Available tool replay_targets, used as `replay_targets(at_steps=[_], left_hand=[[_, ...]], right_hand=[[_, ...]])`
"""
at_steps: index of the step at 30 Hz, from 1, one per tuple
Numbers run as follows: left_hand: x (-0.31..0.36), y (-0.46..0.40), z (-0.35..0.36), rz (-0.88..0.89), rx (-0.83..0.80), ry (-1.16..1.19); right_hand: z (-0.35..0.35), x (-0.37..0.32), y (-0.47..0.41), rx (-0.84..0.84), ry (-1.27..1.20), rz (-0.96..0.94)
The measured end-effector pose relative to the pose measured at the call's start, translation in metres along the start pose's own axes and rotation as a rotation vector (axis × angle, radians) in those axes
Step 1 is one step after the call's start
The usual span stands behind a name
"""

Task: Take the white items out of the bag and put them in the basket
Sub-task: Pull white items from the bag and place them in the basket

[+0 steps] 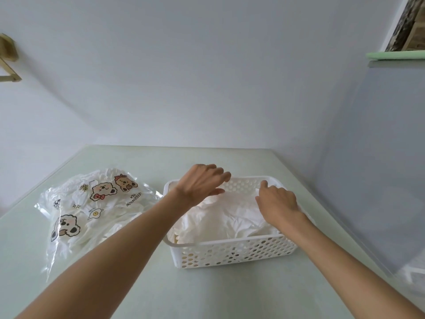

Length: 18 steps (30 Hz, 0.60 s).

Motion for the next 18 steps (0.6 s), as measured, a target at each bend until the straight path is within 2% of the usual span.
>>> replay_targets(at_steps=[3,5,7,9,11,13,14,15,18], left_hand=[[-0.001,0.008,-0.015,-0.083,0.047,0.031],[-0.004,0.017,-0.023,-0.203,0.057,0.168],[0.003,0.028,-0.016,-0.235,-0.069,0.334],[0.015,0.041,0.002,-0.176,-0.317,0.432],[0.021,0.053,0.016,-0.117,-0.503,0.422],[0.023,0.053,0.023,-0.084,-0.553,0.369],[0.025,0.051,0.025,-0.062,-0.564,0.338],[0.028,0.050,0.028,-0.037,-0.582,0.299],[0.026,0.050,0.043,-0.016,-0.656,0.203]], right_hand=[[-0.006,-0.001,-0.001,0.047,-0.023,-0.037],[-0.009,0.000,0.001,0.039,-0.068,-0.064],[-0.008,-0.001,0.003,-0.029,-0.129,-0.111],[-0.010,-0.002,0.009,-0.079,-0.201,-0.139],[-0.031,0.002,0.013,0.074,-0.261,-0.117],[-0.054,0.001,0.020,0.256,-0.338,-0.117],[-0.054,-0.007,0.020,0.222,-0.390,-0.159],[-0.044,-0.017,0.018,0.086,-0.435,-0.205],[0.010,-0.026,0.019,-0.456,-0.316,-0.210]])
Point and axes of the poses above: each hand's wrist, its own y-axis away from the middle knuckle, its own z-axis out of the palm, x = y × z, the point moved 9 cm from there along -y, towards the middle knuckle, and after that the axes turned 3 degrees about z, right-handed, at the moved point
